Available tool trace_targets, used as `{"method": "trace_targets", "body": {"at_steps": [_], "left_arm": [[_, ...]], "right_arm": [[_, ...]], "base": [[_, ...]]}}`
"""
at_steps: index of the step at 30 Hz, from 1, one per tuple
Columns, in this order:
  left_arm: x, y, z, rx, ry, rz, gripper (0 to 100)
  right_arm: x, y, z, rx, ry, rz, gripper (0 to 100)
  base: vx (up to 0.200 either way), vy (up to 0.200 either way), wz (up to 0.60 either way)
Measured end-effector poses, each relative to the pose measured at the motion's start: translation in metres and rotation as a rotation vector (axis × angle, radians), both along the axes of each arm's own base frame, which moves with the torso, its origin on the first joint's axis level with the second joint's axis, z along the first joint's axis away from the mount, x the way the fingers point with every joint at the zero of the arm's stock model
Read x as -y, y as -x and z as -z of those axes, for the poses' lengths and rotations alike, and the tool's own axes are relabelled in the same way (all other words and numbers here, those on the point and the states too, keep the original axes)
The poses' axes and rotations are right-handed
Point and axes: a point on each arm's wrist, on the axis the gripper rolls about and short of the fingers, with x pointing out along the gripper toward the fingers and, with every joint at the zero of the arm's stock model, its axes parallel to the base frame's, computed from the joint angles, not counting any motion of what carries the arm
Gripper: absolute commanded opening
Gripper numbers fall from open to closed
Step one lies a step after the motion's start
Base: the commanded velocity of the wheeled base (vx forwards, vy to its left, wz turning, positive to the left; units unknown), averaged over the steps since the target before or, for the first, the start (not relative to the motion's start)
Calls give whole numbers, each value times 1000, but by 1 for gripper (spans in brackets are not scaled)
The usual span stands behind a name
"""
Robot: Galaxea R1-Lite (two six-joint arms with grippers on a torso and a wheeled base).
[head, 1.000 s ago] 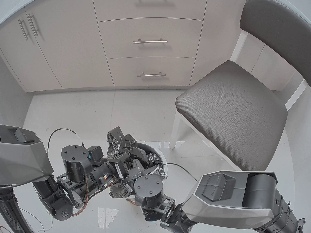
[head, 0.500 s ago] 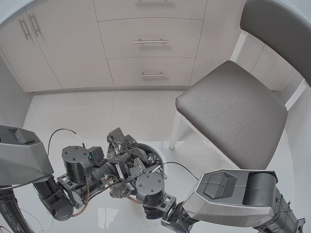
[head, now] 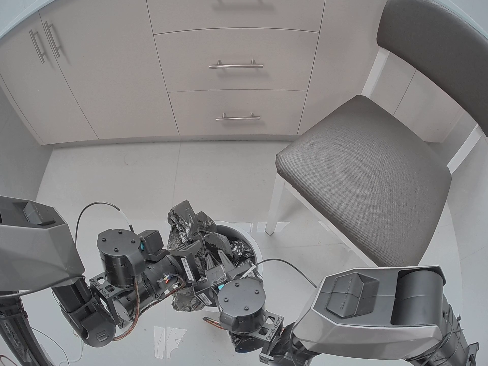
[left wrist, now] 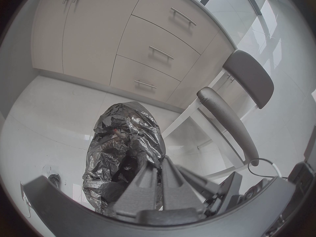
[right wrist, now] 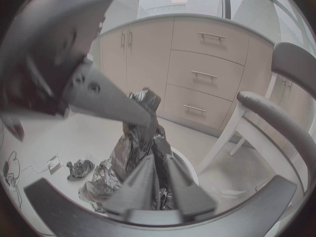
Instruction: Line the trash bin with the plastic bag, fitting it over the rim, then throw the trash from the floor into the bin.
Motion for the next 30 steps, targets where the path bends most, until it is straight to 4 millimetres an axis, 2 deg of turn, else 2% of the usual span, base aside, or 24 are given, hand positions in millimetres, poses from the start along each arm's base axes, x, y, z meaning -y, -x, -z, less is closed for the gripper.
{"method": "trace_targets", "body": {"at_steps": [4,13,30], "left_arm": [[0,0,0,-1,0,0,0],[0,0,0,0,0,-1,0],[0,0,0,2,1,-2,0]], "right_arm": [[7,1,-3,10,-15,-6,100],[18,5,7,-26,28,-105,100],[9,11,8,-26,29,-171,100]], "base": [[0,0,0],[0,0,0],[0,0,0]]}}
